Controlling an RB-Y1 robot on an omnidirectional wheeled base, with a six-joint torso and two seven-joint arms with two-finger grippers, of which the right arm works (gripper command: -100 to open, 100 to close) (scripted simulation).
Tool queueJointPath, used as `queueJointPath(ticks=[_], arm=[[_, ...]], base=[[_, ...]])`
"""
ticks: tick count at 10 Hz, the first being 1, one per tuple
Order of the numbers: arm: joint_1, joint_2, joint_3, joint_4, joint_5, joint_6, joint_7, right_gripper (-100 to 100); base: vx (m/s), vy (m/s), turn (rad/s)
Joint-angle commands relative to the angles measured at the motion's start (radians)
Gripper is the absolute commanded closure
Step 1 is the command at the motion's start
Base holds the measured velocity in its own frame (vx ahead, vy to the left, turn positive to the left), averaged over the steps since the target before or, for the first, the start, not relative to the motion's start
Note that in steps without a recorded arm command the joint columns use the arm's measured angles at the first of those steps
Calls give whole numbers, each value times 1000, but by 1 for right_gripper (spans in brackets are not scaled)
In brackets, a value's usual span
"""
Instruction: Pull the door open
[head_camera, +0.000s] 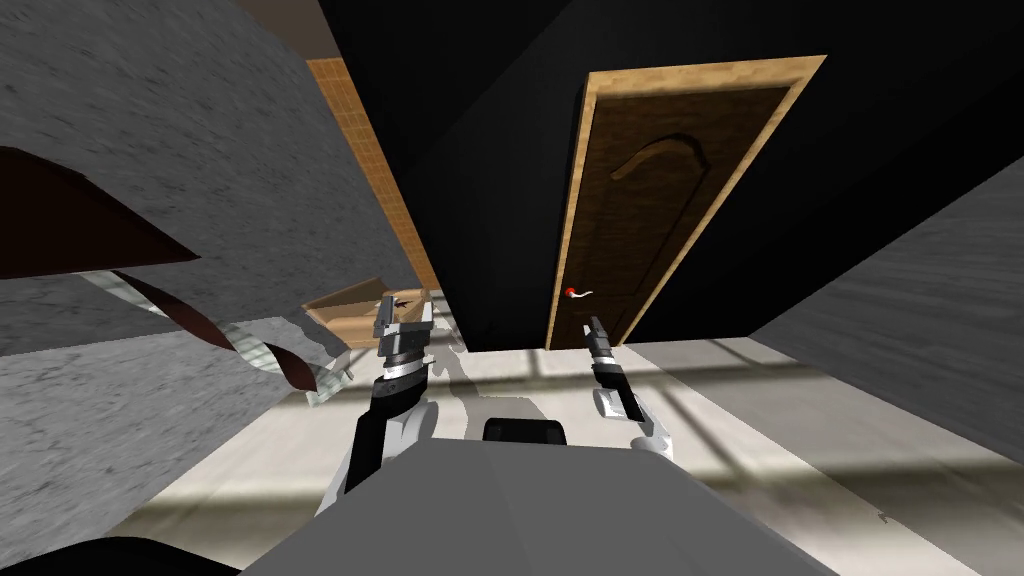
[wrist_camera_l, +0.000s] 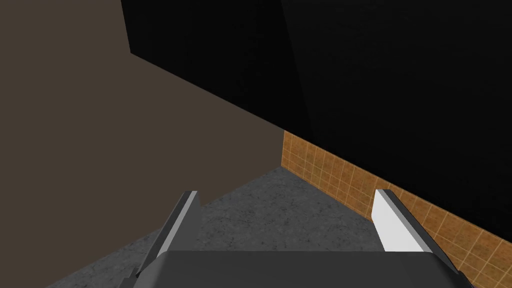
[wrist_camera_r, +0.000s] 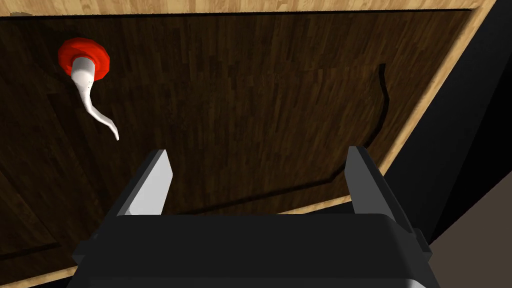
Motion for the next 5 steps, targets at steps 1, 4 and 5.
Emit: queueJointPath(ticks=[1, 4, 5], arm=[[-18, -7, 1, 44, -13, 0, 2, -100], [-46, -19, 2, 109, -32, -3, 3, -100], [-59, -25, 2, 135, -41, -4, 4, -100]], base=[[46, -91, 128], [42, -79, 87], [44, -89, 131]])
